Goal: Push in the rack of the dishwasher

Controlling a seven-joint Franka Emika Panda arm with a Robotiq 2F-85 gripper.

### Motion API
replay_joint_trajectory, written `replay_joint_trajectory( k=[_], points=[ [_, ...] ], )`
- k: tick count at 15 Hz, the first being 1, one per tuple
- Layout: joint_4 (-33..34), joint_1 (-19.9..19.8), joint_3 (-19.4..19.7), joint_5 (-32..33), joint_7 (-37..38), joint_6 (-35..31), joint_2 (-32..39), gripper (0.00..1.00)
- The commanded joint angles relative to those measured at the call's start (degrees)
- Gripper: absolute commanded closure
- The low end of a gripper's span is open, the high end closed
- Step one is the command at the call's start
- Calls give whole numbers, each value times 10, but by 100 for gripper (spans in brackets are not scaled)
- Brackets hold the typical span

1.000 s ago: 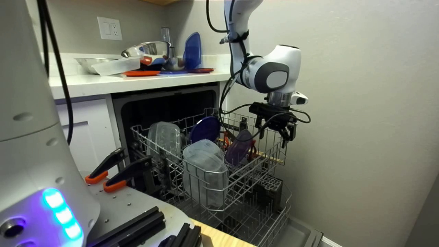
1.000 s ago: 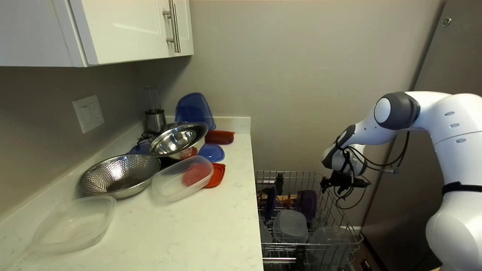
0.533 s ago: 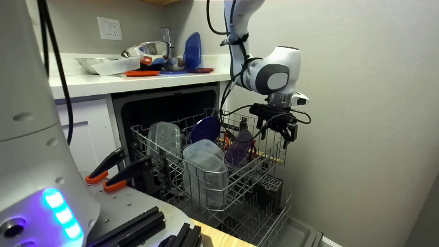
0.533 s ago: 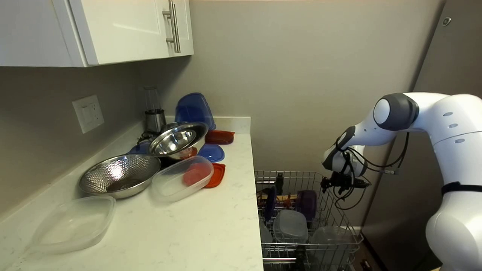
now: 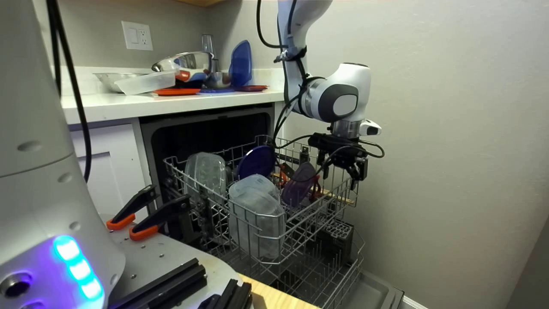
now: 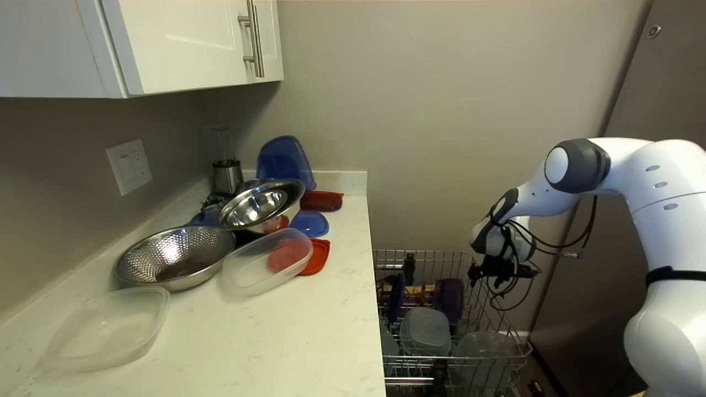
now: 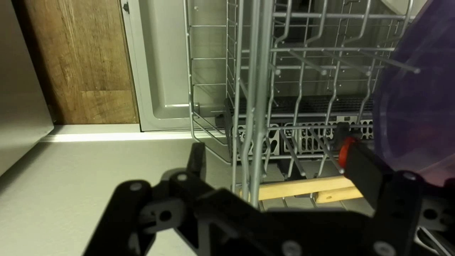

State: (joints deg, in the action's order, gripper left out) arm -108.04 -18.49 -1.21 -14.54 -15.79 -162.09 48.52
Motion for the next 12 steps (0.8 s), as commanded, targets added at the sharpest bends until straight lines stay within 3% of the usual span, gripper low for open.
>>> replay_joint_trajectory(
  k=[1,12],
  points=[
    [-1,10,-1,22,39,4,7,0],
    [-6,36,-7,10,106,10,0,0]
  ],
)
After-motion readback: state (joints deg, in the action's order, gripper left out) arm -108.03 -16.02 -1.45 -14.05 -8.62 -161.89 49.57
